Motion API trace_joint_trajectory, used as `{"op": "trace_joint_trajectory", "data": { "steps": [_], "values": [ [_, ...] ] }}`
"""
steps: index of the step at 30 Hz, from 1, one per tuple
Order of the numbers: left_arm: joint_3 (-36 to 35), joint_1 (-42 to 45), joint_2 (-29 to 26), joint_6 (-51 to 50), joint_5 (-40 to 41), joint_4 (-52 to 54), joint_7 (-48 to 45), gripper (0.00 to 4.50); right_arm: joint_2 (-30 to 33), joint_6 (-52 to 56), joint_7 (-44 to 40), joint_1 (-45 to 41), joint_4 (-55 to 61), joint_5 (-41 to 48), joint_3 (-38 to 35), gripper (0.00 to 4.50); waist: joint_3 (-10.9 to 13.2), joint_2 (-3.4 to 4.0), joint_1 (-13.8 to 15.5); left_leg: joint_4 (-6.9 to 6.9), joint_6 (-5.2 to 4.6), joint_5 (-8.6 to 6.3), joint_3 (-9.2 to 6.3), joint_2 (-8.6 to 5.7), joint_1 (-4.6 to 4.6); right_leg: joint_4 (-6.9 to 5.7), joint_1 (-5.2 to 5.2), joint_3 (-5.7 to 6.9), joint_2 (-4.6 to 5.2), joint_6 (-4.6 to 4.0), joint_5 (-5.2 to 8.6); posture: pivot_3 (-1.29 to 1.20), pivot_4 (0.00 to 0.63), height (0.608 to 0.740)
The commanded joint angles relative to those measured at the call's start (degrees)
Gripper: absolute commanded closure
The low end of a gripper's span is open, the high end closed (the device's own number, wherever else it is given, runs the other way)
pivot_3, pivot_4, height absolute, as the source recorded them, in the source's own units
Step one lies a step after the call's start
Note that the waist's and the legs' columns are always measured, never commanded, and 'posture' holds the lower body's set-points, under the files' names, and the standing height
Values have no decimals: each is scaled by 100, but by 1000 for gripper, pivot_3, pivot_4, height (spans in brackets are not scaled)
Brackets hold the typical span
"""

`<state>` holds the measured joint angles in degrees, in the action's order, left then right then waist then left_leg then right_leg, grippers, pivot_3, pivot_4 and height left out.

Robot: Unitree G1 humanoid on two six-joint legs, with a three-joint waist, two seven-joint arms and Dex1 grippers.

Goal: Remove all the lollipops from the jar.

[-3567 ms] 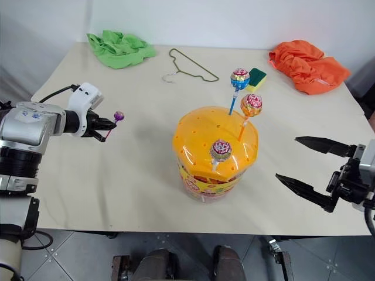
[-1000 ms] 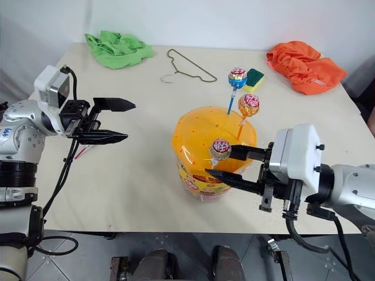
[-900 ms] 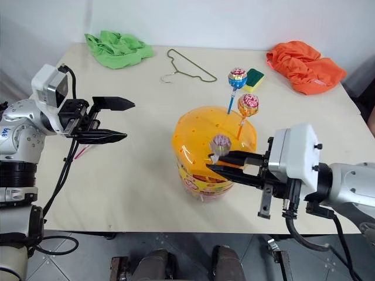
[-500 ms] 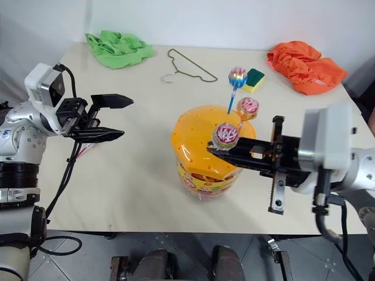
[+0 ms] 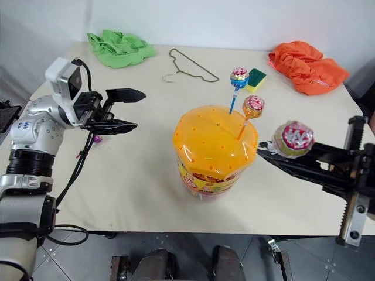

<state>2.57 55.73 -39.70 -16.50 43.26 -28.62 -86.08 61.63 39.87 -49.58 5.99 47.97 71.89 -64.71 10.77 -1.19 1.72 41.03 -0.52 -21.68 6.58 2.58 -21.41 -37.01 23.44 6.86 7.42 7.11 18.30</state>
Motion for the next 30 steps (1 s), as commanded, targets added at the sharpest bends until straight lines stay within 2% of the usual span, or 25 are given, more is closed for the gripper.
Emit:
{"op": "trace_joint_trajectory", "data": {
  "steps": [1, 3, 5, 9, 12, 15, 23, 26, 30],
  "values": [
    [77, 126, -54, 145, 353, 39, -642, 0, -198, 192, -71, 629, -250, -858, -530, 4490, 0, 0, -2, 0, 0, 0, 0, 0, 0, 0, 0, 0, 0, 0, 0, 0, 150, 740],
    [137, 76, -155, 132, 468, 92, -642, 0, -344, 181, -241, 1323, -574, -1709, -445, 4490, 0, 0, -5, -2, 0, 0, 1, 0, 0, 1, 1, -1, -1, 0, 0, 0, 150, 740],
    [208, 20, -272, 106, 565, 178, -642, 0, -396, 71, -252, 1644, -928, -2233, -197, 4490, 0, 0, -15, -4, 0, 0, 2, -1, 1, 3, 1, -2, -1, 0, 0, 0, 150, 740],
    [327, -51, -501, 47, 653, 408, -642, 0, -171, 68, 262, 1390, -1927, -2994, 898, 4490, 0, 1, -42, -4, 0, 0, 7, -1, 6, 3, 0, -9, -1, 1, 0, 0, 150, 740],
    [271, -85, -646, -72, 684, 667, -642, 0, 273, 490, 333, 1277, -2734, -3491, 1886, 4490, 0, 1, -50, -7, 0, 0, 14, -1, 11, 1, 2, -15, -2, 1, 0, 0, 150, 740],
    [196, -83, -847, -207, 627, 854, -642, 0, 617, 1030, 402, 799, -3496, -3614, 2754, 4490, 0, 2, -52, -9, 0, 0, 15, 0, 10, 3, 4, -15, -2, 1, 0, 0, 150, 740],
    [-242, 20, -892, -637, 603, 1123, -580, 0, 341, 1181, 754, -1221, -5233, -4228, 4425, 4490, 1, 4, -40, -3, 0, 0, 16, 0, 5, 3, 5, -13, -1, 2, -1, 0, 150, 740],
    [-387, -22, -896, -801, 591, 1278, -552, 0, 169, 1118, 851, -1666, -5720, -4519, 4827, 4490, 1, 6, -41, -7, 0, 0, 15, 1, 2, 4, 8, -9, -1, 2, -1, 0, 150, 740],
    [-545, -120, -1052, -912, 468, 1356, -584, 0, 37, 1083, 858, -1867, -5912, -4708, 5014, 4490, 1, 6, -47, -8, 0, 0, 16, 1, 0, 4, 11, -8, -1, 2, -1, 0, 150, 740]
  ]
}}
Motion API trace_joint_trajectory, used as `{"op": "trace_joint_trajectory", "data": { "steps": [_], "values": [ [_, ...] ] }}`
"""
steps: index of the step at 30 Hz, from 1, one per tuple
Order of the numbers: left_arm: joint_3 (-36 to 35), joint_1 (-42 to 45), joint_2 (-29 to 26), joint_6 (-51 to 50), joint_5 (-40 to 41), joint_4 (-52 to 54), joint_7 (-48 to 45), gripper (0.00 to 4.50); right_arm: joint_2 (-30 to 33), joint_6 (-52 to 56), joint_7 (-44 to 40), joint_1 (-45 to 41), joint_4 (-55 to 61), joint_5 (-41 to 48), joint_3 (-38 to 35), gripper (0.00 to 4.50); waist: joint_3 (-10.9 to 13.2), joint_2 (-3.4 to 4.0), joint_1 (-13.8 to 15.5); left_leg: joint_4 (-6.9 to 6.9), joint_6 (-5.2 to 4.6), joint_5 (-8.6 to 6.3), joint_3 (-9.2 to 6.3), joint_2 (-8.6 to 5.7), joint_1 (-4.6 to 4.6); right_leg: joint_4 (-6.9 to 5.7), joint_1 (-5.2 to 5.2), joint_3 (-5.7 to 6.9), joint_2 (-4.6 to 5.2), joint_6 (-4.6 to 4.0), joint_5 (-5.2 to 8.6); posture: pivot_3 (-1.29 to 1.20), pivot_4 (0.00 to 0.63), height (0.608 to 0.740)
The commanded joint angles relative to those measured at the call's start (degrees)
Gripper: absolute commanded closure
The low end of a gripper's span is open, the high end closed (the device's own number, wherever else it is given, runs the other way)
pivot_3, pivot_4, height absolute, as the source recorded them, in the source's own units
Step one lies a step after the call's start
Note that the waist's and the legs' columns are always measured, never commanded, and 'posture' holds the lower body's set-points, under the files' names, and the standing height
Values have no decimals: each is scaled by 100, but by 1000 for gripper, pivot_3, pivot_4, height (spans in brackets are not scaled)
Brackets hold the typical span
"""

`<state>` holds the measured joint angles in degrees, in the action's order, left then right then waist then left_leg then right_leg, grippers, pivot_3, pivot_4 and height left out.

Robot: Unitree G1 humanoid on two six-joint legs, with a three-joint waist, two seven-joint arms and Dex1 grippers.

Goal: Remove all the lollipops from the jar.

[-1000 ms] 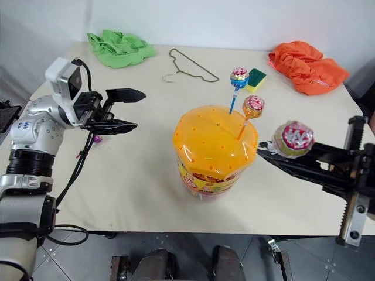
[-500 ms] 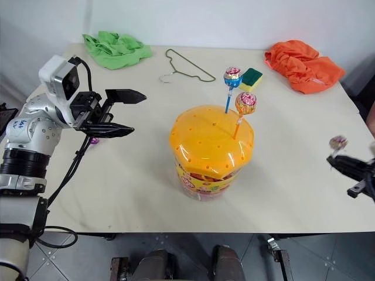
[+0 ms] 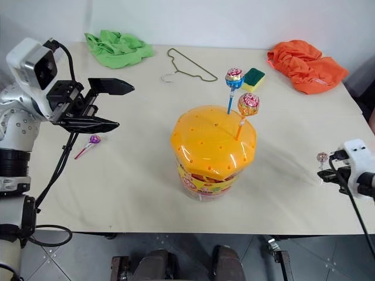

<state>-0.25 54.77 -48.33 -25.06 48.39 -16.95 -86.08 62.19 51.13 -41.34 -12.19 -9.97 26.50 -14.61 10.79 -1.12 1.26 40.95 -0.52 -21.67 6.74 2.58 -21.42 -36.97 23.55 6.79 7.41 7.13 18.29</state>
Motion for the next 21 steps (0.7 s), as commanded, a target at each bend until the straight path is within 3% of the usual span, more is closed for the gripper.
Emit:
{"op": "trace_joint_trajectory", "data": {
  "steps": [1, 2, 5, 12, 16, 21],
  "values": [
    [-303, -42, -232, -70, -63, 196, -595, 0, -38, -46, 28, -61, -118, -196, 10, 4490, 0, 0, 0, 0, 0, 0, -1, 0, 0, 0, 0, 1, 0, 0, 0, 0, 150, 740],
    [-348, -58, -261, -89, -67, 204, -606, 0, -52, -41, 25, -69, -118, -214, 5, 4490, 0, 0, -1, 1, 0, 0, -1, 1, 0, 0, -1, 1, 0, 0, 0, 0, 150, 740],
    [-419, -168, -394, -134, -128, 223, -625, 0, -114, -173, -18, 10, 21, -219, -95, 3831, 0, 0, 8, 1, 0, 0, -1, 1, 0, 0, -1, 1, 0, 0, 0, 0, 150, 740],
    [-499, -321, -418, -140, -205, 240, -619, 0, -177, -99, -106, 433, 627, -85, -557, 1482, 0, 0, 6, 1, 0, 0, 0, 1, -1, 0, -1, 1, 0, 0, 0, 0, 150, 740],
    [-525, -502, -398, -197, -177, 381, -521, 0, -259, -62, -147, 954, 1529, 121, -1353, 88, 0, 1, 11, 0, 0, 0, 0, 1, -1, -1, 1, 0, 0, 0, 0, 0, 150, 740],
    [-610, -748, -426, -250, -164, 486, -462, 0, -356, 473, -495, 1337, 3137, 1043, -2818, 37, 1, 2, 18, 0, 2, -1, -2, 1, -2, 1, 1, -1, -1, 0, 0, 0, 150, 740]
  ]
}}
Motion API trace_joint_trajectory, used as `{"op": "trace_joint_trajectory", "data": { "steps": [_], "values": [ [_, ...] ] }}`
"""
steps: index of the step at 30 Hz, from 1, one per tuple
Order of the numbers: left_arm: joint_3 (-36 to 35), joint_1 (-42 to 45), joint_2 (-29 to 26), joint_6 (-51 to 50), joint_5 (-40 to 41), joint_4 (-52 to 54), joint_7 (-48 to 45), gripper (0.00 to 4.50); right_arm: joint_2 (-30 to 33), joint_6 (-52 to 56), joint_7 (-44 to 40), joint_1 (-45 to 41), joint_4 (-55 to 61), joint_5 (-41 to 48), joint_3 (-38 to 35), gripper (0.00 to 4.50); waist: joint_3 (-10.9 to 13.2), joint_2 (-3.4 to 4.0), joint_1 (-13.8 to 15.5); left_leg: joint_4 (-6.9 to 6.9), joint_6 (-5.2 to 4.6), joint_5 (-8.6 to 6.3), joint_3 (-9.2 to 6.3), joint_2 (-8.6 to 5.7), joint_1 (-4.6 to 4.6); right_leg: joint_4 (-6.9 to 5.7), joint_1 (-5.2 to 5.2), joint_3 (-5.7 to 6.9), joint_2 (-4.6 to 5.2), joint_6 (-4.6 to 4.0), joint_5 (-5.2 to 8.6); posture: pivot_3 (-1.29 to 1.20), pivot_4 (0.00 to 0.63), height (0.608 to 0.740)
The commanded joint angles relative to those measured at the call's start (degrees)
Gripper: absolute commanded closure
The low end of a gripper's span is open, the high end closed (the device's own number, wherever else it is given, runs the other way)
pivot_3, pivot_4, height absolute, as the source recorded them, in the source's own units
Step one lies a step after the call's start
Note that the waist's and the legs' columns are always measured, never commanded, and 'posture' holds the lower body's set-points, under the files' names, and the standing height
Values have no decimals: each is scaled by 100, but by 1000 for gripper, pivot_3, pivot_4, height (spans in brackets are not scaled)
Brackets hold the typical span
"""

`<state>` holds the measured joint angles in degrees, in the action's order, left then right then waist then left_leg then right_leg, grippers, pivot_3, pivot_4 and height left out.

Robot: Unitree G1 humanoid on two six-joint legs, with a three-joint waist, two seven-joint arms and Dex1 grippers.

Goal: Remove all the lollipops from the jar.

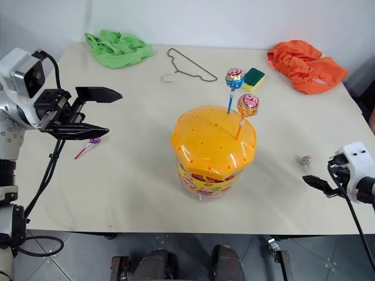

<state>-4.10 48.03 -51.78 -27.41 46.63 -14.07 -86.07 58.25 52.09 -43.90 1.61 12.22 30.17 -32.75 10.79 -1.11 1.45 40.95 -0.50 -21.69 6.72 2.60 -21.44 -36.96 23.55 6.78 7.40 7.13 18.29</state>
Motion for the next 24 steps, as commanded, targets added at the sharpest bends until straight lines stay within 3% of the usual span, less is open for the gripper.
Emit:
{"op": "trace_joint_trajectory", "data": {
  "steps": [1, 6, 10, 15, 21, 24],
  "values": [
    [-238, -104, -69, -21, 13, 210, -450, 0, 26, 498, -239, -152, 1159, 928, -1269, 37, 0, 2, -2, 1, 0, 0, 1, 0, 0, -1, 0, -2, 0, 0, 0, 0, 150, 740],
    [-221, -122, 65, -6, -3, 156, -417, 0, -28, 377, -123, -871, 2396, 2098, -1690, 37, 0, 1, -9, 2, 6, -3, -3, 4, 4, -2, -2, -3, -5, 0, 0, 0, 150, 740],
    [-209, -83, 210, 27, -23, 58, -427, 0, -82, 281, 544, -1837, 3008, 3598, -934, 37, 0, 1, -13, 3, 8, -4, -1, 2, 4, -1, -2, -5, -3, 0, 0, 0, 150, 740],
    [-229, -129, 241, 2, -29, 111, -408, 0, -200, 49, 1325, -2579, 3101, 4394, 54, 37, 0, 0, -11, 7, 6, -6, -5, 0, 2, -2, -2, 0, 0, 0, 0, 0, 150, 740],
    [-292, -231, 162, -30, -22, 201, -395, 0, -51, -91, 1582, -2595, 3113, 4926, 284, 37, 0, 0, -14, 4, 6, -7, -6, -1, 1, -1, -1, 3, 1, 0, 0, 0, 150, 740],
    [-346, -289, 150, -69, -1, 270, -372, 0, -101, -290, 1614, -2578, 3160, 4839, 365, 642, 0, 0, -14, 4, 6, -7, -6, 1, 1, -2, -1, 3, 0, 0, 0, 0, 150, 740]
  ]
}}
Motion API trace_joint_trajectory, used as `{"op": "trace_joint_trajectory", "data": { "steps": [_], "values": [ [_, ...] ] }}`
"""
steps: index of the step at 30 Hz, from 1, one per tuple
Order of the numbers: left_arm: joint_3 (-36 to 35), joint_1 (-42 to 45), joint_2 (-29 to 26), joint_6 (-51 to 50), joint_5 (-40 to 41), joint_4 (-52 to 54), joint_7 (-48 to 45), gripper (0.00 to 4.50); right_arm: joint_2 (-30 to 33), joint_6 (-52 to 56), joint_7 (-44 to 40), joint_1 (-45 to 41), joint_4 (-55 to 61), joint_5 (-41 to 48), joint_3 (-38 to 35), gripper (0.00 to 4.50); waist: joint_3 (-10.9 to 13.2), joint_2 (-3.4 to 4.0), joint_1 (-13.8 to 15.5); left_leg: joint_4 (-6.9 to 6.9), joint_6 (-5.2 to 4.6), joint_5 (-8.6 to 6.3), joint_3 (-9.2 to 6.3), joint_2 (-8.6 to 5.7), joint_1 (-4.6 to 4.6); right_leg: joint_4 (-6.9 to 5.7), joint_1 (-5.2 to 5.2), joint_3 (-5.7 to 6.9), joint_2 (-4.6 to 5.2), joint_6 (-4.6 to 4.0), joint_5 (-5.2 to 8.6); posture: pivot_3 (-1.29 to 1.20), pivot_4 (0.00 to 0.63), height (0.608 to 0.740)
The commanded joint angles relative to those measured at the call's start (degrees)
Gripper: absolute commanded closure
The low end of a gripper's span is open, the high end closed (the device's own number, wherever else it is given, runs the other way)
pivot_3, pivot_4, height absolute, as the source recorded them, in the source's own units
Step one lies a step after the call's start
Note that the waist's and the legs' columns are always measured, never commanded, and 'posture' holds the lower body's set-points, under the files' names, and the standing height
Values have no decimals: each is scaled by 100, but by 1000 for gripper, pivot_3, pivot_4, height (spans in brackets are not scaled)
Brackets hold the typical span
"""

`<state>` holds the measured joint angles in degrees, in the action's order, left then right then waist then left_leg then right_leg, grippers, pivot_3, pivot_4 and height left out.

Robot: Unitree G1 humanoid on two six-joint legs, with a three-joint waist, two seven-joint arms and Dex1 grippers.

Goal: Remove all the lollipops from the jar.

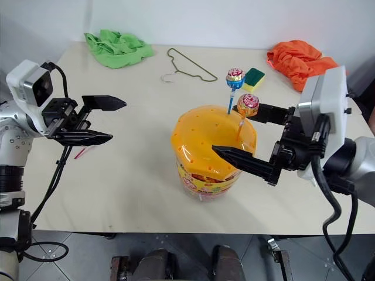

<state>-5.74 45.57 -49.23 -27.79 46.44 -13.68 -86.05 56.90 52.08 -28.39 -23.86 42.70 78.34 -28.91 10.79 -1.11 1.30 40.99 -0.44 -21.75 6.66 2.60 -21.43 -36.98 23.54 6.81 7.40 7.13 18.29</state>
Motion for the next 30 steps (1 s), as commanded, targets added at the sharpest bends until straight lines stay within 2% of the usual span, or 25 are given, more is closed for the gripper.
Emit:
{"op": "trace_joint_trajectory", "data": {
  "steps": [1, 10, 12, 18, 26, 28, 30],
  "values": [
    [-196, -57, -109, -41, 22, 245, -371, 0, 11, -361, 77, -22, 115, -6, -2, 901, 0, 0, 3, 0, 0, 0, 0, 0, 0, 0, 0, 0, 0, 0, 0, 0, 150, 740],
    [-255, -103, -129, -42, -6, 222, -419, 0, 330, -686, -264, -323, -287, -393, 146, 4089, 0, 0, 4, 0, 0, 0, 1, 0, 0, 1, 0, 0, 0, 0, 0, 0, 150, 740],
    [-268, -115, -130, -45, -4, 228, -410, 0, 368, -749, -334, -331, -390, -450, 43, 4472, 0, 0, 5, 0, 0, 0, 1, 0, 0, 1, 0, -1, 1, 0, 0, 0, 150, 740],
    [-295, -177, -107, -35, 11, 272, -360, 0, 575, -1011, -211, -711, -1133, -800, -421, 4472, 0, 0, 5, 1, -1, 0, 3, 0, 0, 1, 0, -2, 1, 0, 0, 0, 150, 740],
    [-336, -219, -75, -31, 29, 317, -324, 0, 867, -1219, -43, -954, -2811, -1925, -890, 4472, 0, 0, -10, -1, -1, 0, 8, 2, -1, 2, 3, -4, 0, 0, 0, 0, 150, 740],
    [-350, -226, -74, -30, 29, 330, -320, 0, 1074, -922, -46, -838, -3595, -2390, -452, 4472, 0, 0, -1, -1, -1, 0, 10, 2, -1, 2, 3, -5, 1, 0, 0, 0, 150, 740],
    [-378, -231, -81, -27, 22, 345, -309, 0, 1133, -664, 49, -794, -4495, -3158, 456, 4472, -2, -2, -9, -2, -1, -1, 12, 2, 0, 2, 2, -5, 1, 0, 0, 0, 150, 740]
  ]
}}
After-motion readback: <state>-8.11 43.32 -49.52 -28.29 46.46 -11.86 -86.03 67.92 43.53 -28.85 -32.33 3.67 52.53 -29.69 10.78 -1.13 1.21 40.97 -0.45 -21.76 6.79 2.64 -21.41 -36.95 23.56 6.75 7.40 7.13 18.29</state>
